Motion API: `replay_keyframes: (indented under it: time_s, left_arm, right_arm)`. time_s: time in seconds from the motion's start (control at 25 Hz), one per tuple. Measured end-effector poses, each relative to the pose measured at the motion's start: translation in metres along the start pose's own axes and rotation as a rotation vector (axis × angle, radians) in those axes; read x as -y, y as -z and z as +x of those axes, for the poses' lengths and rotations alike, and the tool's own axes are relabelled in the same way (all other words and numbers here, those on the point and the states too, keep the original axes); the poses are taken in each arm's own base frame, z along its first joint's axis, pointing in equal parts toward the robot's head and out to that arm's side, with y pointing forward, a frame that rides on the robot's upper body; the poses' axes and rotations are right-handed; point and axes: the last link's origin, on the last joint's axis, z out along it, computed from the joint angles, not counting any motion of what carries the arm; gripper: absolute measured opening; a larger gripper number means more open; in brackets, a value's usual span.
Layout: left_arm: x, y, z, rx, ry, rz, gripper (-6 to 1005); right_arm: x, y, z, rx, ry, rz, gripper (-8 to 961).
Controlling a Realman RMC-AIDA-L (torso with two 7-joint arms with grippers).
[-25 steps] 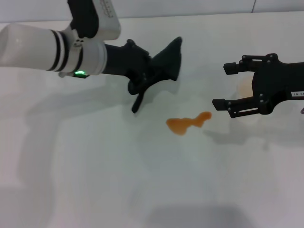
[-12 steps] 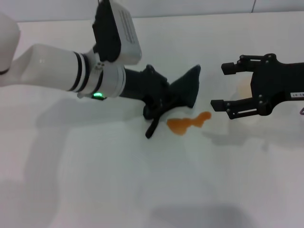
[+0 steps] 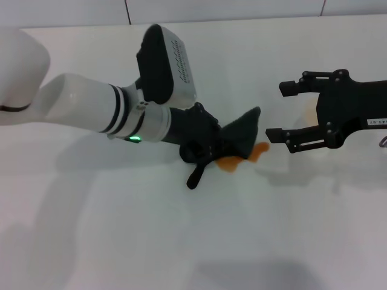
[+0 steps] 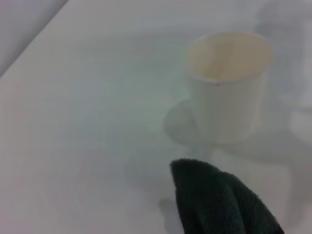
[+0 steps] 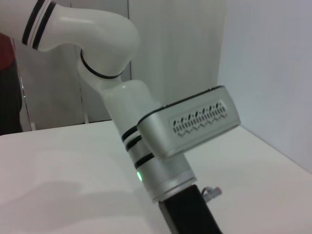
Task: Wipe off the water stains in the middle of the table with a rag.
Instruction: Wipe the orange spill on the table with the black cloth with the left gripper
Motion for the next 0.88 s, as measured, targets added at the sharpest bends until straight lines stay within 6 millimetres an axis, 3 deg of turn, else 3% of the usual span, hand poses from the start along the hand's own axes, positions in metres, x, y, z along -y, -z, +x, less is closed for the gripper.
replay_keyframes:
  time_s: [0.4,0.88]
  left_arm:
    - [-0.018,-0.012,0.009,-0.002,-0.044,-0.071,130]
    - [-0.013,-0.012,0.006,0.014,-0.060,-0.032,129]
  right_arm:
    - [0.000,0.000,0.001,0.000,-0.002,0.001,870]
    - [0.001,0.000,0.000,0.000,-0.001,0.002,870]
